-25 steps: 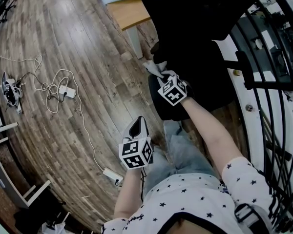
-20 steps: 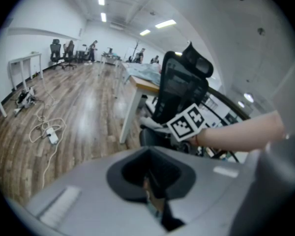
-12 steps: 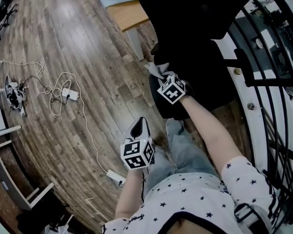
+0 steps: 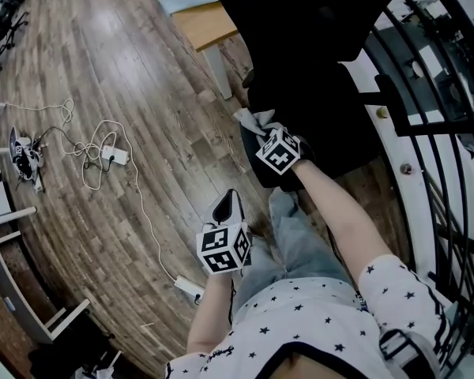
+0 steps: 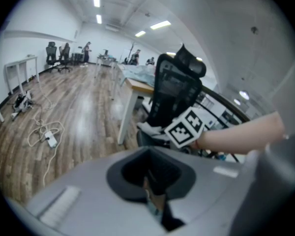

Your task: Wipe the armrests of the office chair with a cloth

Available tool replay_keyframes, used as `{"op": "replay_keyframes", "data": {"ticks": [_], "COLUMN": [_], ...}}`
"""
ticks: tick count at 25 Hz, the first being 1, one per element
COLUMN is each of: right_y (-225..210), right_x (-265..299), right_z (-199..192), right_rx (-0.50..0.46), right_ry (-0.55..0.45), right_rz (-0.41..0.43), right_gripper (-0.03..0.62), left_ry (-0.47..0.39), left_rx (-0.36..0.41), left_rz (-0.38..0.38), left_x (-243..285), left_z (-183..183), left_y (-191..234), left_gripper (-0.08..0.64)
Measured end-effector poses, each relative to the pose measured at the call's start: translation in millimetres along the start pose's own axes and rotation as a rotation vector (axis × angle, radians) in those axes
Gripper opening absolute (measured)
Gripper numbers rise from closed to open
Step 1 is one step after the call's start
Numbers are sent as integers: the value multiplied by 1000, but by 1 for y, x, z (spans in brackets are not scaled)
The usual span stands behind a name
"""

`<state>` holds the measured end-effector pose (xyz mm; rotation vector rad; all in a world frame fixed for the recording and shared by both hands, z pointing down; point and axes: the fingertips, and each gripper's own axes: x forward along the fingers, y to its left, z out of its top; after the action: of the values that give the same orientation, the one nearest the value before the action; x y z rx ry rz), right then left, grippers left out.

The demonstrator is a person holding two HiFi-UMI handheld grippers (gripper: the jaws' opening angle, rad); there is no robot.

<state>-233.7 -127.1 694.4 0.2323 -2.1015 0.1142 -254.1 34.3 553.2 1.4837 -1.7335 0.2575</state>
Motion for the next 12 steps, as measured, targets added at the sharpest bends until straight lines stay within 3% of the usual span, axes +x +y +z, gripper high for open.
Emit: {"op": "replay_keyframes", "data": {"ticks": [12], "right_y": [33], "right_x": [-17], "right_z": [-22], "right_rx": [-13], "right_ry": [29], "right_rz": [32], "right_gripper": [28], "left_ry": [-11], "left_rx": [14], "left_rz": [-16], "left_x": [-15], "left_z": [-4], "left_y": [-8], "left_gripper": [3]}}
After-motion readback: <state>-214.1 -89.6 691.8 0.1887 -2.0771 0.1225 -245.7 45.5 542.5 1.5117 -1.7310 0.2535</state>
